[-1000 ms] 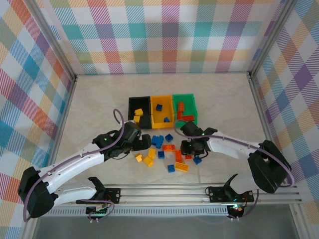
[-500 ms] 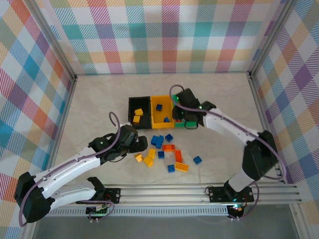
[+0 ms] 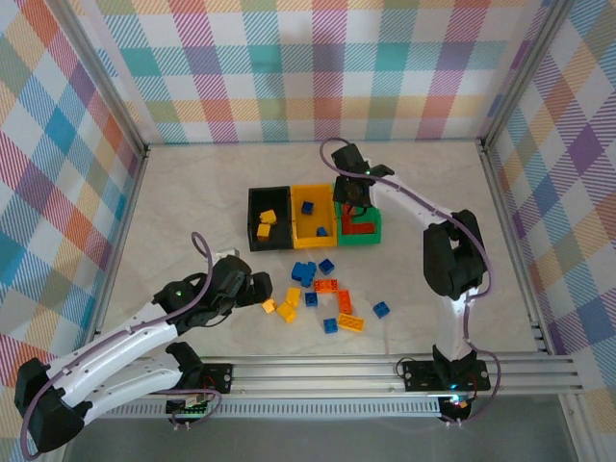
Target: Sort the legos into containers by color
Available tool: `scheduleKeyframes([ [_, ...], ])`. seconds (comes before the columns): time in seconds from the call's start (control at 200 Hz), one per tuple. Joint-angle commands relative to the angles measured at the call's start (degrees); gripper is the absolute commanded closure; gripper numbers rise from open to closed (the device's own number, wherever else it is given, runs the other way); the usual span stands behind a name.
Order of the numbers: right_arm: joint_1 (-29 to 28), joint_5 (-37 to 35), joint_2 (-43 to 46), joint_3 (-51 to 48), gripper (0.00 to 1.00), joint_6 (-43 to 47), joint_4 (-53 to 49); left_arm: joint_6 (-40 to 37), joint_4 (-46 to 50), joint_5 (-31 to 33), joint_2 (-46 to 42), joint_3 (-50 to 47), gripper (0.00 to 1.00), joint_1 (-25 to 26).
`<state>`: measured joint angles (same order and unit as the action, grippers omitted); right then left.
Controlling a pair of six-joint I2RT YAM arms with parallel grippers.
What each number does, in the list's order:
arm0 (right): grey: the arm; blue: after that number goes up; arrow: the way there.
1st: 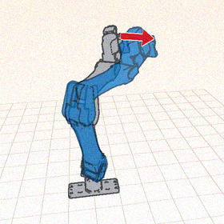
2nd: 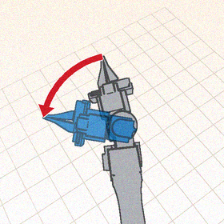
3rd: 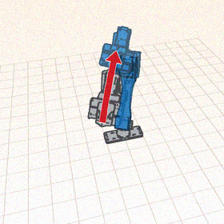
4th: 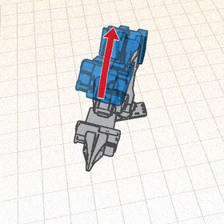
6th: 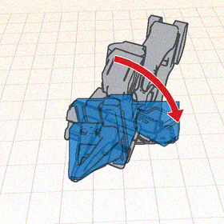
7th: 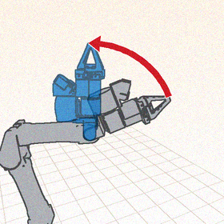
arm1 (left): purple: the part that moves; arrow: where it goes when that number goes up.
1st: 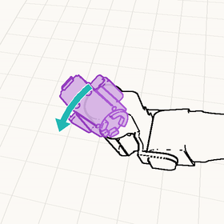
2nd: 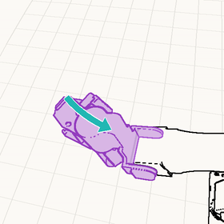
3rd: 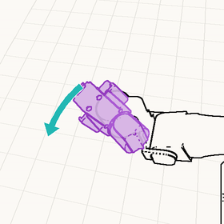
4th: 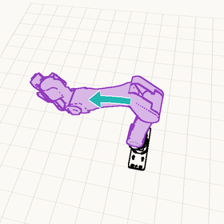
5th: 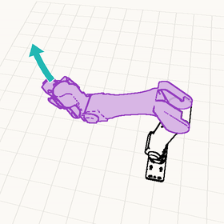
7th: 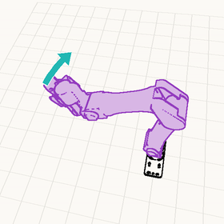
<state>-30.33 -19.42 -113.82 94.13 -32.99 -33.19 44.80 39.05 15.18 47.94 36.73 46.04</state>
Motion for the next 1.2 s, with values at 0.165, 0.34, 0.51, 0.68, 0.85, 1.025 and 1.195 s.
scheduleKeyframes([
  [0.165, 0.29, 2.75, 4.94, -1.0, 0.21, -1.26, 0.22, 2.64, 1.82, 0.36, 1.15, -0.19, 0.0, 0.3],
  [0.34, -1.36, 7.21, 13.83, -12.71, 0.19, -1.8, 5.42, -0.19, -4.38, -5.89, 7.49, -1.39, 0.02, 0.32],
  [0.51, -2.7, 8.58, 20.96, -23.61, 0.18, -3.12, 7.8, -1.97, -9.73, -9.47, 17.15, -1.46, 0.19, 0.44],
  [0.68, -2.72, 8.88, 27.18, -30.67, 0.18, -3.92, 9.0, -3.01, -10.36, -8.16, 23.25, -1.4, 0.22, 0.46],
  [0.85, -2.72, 8.48, 30.29, -33.54, 0.18, -3.57, 9.73, -3.13, -11.81, -8.11, 27.77, -1.75, 0.27, 0.52],
  [1.025, -2.72, 8.69, 30.85, -34.51, 0.18, -3.48, 10.15, -2.88, -11.64, -6.1, 29.89, -1.92, 0.35, 0.5],
  [1.195, -2.72, 8.61, 30.84, -35.06, 0.18, -3.64, 10.46, -2.74, -10.61, -5.52, 28.67, -3.01, 0.47, 0.52],
])
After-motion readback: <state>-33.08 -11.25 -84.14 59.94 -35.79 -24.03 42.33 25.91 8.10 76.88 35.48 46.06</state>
